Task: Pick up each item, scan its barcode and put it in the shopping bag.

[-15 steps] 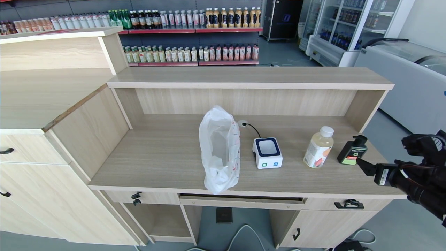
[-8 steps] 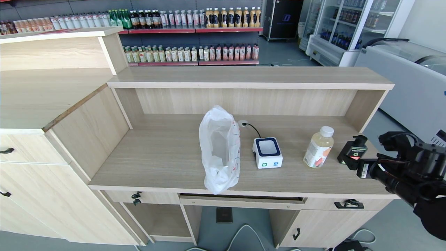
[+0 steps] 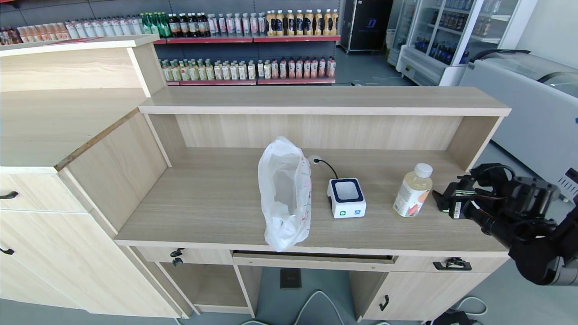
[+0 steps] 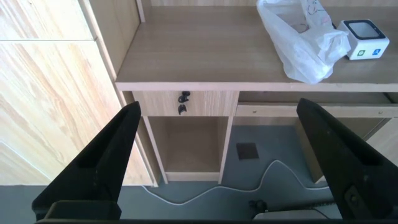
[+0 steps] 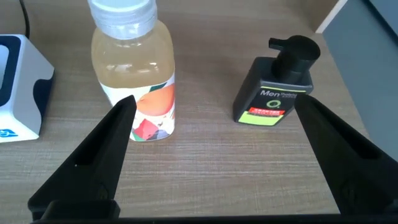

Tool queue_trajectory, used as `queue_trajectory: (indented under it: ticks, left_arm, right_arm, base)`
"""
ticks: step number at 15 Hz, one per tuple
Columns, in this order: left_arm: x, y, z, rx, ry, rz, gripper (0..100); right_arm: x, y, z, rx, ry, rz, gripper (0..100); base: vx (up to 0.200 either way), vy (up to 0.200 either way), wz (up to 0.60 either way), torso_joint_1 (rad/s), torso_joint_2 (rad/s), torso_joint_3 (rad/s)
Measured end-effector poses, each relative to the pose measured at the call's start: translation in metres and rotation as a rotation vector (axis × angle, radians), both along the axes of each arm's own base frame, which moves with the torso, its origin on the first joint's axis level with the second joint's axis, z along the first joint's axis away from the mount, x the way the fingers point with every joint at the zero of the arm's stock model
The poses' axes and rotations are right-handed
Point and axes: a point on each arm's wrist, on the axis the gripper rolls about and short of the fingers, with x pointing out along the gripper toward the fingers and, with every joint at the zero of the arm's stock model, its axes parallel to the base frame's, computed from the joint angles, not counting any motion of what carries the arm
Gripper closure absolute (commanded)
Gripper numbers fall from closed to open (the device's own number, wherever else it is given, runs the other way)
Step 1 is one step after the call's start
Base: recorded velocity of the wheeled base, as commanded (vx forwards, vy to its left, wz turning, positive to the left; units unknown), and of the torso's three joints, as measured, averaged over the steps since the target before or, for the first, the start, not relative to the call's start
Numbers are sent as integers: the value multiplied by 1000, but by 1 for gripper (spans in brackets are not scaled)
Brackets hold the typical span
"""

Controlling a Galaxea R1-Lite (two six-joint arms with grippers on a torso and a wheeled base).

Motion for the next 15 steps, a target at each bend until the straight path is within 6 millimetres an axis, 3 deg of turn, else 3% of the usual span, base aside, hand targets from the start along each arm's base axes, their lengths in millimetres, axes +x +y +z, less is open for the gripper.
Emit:
queue_trajectory:
  ticks: [8, 15]
  left_arm:
    - [0, 0, 0, 0, 0, 0, 0]
    - [0, 0, 0, 0, 0, 0, 0]
  right_arm:
    - [38, 16, -20, -4, -7, 61, 0]
    - [47, 40, -34, -2, 7, 139, 0]
  base:
    - [0, 0, 0, 0, 0, 0]
    - [0, 0, 0, 0, 0, 0]
